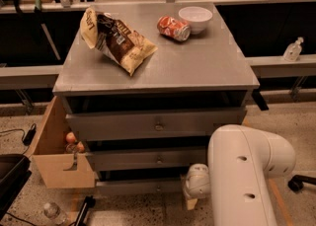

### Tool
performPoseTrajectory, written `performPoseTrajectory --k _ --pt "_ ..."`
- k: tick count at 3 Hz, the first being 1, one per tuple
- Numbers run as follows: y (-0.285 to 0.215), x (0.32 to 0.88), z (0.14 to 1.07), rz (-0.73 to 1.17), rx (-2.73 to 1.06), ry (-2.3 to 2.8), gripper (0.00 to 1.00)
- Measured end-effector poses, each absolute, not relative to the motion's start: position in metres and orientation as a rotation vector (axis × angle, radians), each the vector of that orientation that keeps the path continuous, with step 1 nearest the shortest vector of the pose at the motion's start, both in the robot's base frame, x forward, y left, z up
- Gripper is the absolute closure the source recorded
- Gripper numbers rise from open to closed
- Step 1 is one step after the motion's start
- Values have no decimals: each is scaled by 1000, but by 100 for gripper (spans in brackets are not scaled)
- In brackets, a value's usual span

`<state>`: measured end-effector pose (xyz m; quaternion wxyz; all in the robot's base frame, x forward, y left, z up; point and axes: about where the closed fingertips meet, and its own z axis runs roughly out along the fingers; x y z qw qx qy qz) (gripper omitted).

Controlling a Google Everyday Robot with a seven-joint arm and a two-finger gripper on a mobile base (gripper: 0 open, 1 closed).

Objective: Open bottom drawer

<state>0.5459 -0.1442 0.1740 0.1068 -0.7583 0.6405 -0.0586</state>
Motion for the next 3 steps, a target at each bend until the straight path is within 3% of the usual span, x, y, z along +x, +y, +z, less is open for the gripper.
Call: performPoseTrajectory --k 3 --pt "-157 509 236 -292 -2144 1754 0"
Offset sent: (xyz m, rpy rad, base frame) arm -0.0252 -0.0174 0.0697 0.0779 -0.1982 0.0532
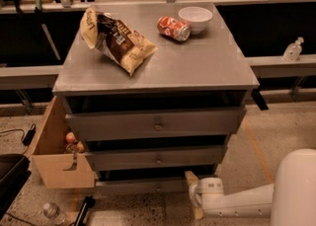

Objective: Open bottom drawer

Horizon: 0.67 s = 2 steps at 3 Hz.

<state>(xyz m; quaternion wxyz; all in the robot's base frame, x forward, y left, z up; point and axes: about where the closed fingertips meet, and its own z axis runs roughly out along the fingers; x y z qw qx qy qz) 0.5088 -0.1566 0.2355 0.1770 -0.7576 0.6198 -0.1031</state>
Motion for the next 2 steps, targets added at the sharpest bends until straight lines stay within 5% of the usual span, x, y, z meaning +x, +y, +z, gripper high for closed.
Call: performPoseTrajectory --k 2 --pt "-118 490 244 -498 -2117 1622 0"
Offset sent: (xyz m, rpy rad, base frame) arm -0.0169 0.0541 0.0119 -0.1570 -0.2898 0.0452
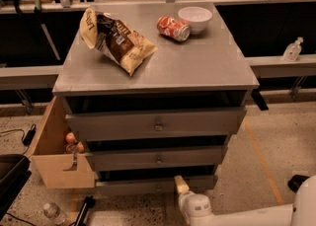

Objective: Open bottom drawer

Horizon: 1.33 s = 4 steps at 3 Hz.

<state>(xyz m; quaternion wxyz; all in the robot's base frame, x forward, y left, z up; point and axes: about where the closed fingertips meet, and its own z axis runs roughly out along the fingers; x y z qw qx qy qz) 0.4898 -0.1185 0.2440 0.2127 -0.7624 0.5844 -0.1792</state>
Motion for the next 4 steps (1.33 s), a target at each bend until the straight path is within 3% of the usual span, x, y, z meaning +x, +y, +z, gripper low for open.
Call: performPoseTrajectory --k 1,3,4 --pt "-127 497 247 -579 -2125 1619 0" --pt "-123 511 234 -505 -2072 1627 0" --pt "-114 545 209 -448 -1977 1625 0"
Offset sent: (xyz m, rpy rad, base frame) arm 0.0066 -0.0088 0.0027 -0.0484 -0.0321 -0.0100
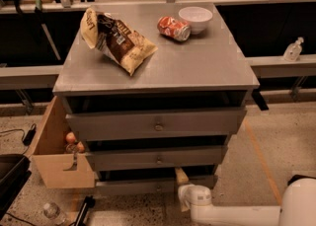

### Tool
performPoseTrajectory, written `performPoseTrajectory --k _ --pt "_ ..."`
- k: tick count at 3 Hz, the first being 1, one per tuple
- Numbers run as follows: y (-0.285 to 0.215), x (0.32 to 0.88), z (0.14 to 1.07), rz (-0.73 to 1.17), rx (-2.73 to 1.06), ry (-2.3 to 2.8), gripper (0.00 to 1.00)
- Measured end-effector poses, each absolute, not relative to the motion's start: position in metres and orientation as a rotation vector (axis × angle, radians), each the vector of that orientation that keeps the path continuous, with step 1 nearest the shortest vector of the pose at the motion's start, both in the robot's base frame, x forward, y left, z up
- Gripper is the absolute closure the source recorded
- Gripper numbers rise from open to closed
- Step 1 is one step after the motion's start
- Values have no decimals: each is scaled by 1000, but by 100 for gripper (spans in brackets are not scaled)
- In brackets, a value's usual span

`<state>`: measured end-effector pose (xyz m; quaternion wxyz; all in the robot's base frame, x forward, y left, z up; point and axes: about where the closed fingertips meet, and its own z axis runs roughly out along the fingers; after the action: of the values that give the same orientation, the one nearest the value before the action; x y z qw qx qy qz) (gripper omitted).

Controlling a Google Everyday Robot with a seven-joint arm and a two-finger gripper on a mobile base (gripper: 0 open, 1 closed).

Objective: Open bottom drawer

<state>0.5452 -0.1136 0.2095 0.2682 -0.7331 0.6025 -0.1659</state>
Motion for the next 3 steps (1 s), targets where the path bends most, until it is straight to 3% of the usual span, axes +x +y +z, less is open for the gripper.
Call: performPoseTrajectory --k 1,3 --pt "-111 563 195 -459 -1944 1642 0" --pt "-101 582 145 -407 -2001 1669 39"
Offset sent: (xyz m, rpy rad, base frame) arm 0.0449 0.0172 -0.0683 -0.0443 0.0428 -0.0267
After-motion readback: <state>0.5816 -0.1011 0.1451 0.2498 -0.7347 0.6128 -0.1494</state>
